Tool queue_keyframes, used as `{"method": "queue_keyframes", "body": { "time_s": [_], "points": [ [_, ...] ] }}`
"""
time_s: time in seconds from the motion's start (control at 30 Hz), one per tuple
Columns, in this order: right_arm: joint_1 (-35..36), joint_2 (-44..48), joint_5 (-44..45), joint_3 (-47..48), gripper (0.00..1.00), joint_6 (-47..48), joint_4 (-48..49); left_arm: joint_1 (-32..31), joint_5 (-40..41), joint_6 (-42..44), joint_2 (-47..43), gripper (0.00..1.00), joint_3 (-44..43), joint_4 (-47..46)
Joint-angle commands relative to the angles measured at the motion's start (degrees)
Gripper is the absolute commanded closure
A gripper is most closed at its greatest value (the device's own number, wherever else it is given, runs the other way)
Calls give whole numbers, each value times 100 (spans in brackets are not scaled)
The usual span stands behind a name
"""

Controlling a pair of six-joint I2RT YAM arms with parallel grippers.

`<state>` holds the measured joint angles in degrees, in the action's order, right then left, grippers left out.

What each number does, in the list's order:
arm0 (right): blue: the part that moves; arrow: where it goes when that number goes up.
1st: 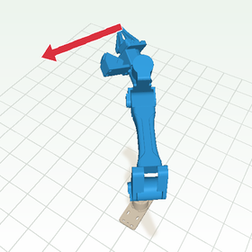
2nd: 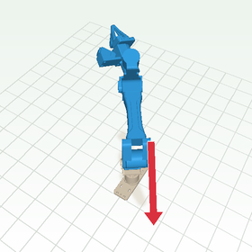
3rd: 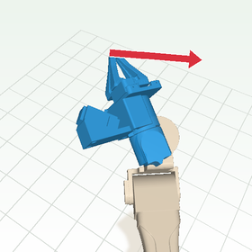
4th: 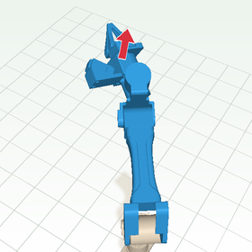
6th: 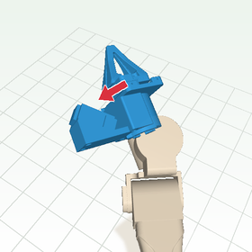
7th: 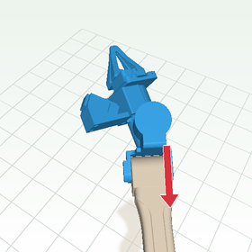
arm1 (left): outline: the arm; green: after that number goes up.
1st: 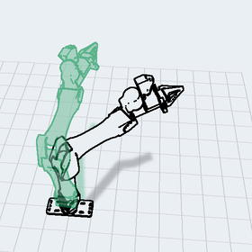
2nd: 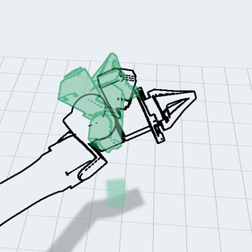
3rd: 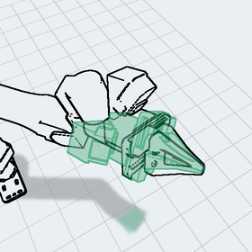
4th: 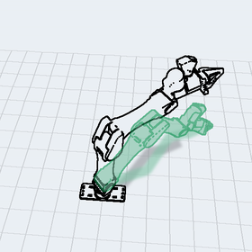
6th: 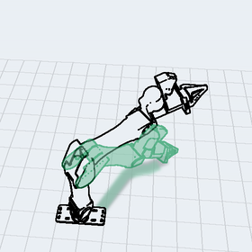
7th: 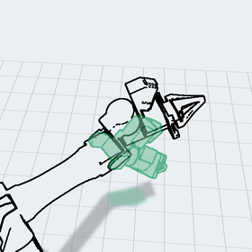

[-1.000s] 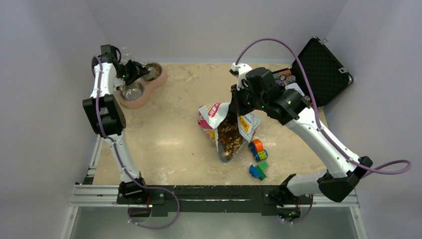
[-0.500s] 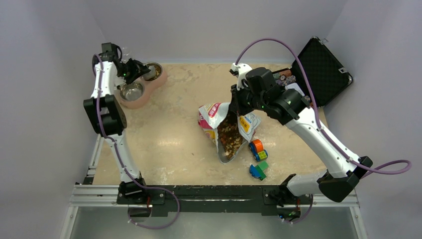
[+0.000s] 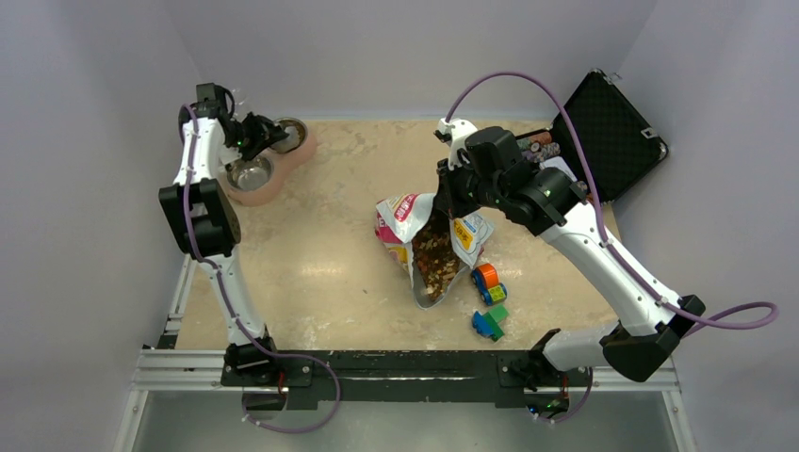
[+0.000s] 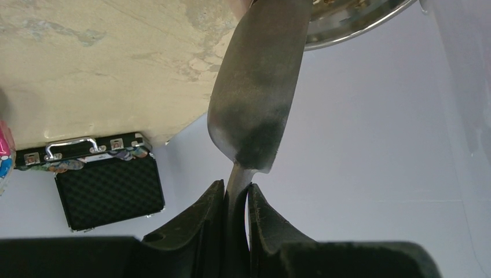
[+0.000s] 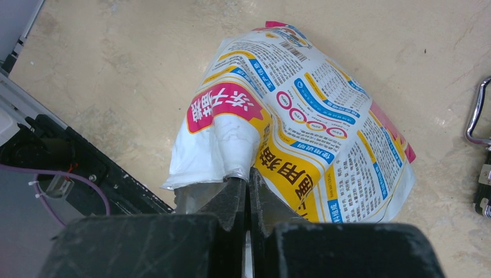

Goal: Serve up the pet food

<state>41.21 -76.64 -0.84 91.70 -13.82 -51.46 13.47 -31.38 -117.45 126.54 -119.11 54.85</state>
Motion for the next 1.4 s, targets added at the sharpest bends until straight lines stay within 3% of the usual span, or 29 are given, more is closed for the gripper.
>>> {"method": "queue_keyframes", "body": {
  "time_s": [0.0, 0.1, 0.3, 0.57, 0.87, 1.1, 1.37],
  "points": [
    [-10, 78, 49, 372, 100, 16, 783, -17, -214, -124, -239, 100, -506, 90],
    [-10, 65, -15, 347, 100, -13, 812, -8, -215, -65, -277, 100, -544, 163],
    [-15, 60, -5, 412, 100, -22, 792, -6, -281, 22, -482, 100, 330, -59],
    [-12, 97, -38, 358, 100, -25, 804, -6, -182, 48, -154, 100, -904, 387],
    [-15, 105, -4, 364, 100, -21, 813, -17, -243, 92, -694, 100, 787, -225],
    [-8, 114, -39, 360, 100, -14, 820, -19, -187, 145, -196, 100, -756, 378],
    [-12, 145, 11, 366, 100, 1, 795, -20, -259, 154, -481, 100, 304, 7]
  ]
}}
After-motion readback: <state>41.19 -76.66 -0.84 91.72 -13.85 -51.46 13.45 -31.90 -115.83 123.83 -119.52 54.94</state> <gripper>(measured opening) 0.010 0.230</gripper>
